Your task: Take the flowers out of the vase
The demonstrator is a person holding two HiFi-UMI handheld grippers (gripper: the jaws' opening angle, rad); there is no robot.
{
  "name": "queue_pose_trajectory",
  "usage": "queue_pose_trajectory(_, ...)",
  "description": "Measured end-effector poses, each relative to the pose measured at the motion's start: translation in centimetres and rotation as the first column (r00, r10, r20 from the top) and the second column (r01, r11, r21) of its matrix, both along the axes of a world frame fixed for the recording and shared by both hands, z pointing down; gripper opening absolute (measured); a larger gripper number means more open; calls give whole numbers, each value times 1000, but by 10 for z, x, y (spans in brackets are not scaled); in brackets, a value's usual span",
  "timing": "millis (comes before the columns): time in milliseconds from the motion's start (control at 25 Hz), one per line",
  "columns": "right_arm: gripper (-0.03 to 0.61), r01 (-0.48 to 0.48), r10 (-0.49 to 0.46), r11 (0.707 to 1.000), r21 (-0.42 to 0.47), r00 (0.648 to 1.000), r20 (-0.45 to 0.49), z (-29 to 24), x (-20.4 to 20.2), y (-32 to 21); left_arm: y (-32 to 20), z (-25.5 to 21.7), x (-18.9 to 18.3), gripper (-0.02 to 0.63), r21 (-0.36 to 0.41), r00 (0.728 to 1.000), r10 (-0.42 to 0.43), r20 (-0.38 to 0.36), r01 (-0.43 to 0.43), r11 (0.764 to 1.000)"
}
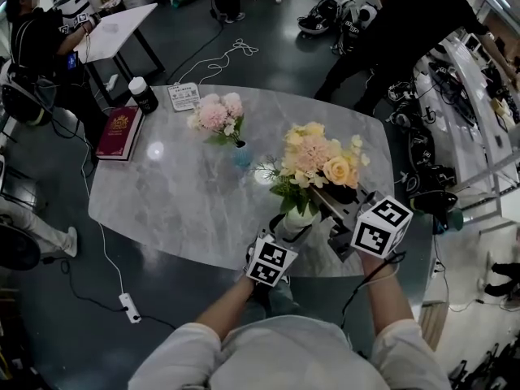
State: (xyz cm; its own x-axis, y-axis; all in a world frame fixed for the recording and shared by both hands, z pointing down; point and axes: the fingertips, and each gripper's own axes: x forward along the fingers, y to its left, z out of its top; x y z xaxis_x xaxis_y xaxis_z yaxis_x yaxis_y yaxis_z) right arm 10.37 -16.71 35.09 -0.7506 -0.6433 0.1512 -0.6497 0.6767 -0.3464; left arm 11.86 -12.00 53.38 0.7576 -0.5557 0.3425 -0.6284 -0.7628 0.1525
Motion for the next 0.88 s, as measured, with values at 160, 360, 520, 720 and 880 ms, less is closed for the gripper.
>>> queue_pose_trajectory(160,101,-12,12,1000,4,1000,15,-8,3,1,1,0,1,304,11,1000,8,5,-8,1000)
queue_pose_trajectory(360,100,-23,23,1000,6,999,23,-10,4,1,0,2,-1,304,14,1000,4,6,-4,1000)
queue_pose_trajectory(520,101,-38,38,999,9,999,30,-13,6,0,-2,3,-3,304,8,1000,-2,-6,2,1000)
queue_pose_trajectory(720,100,-55,54,998,16,998,41,-16,7,0,-2,3,-6,304,-7,1000,-4,-24,4,1000)
queue_pose_trajectory(880,100,-59,58,998,19,997,49,-19,7,1,-1,-3,-7,304,4,1000,0,-29,0,1000)
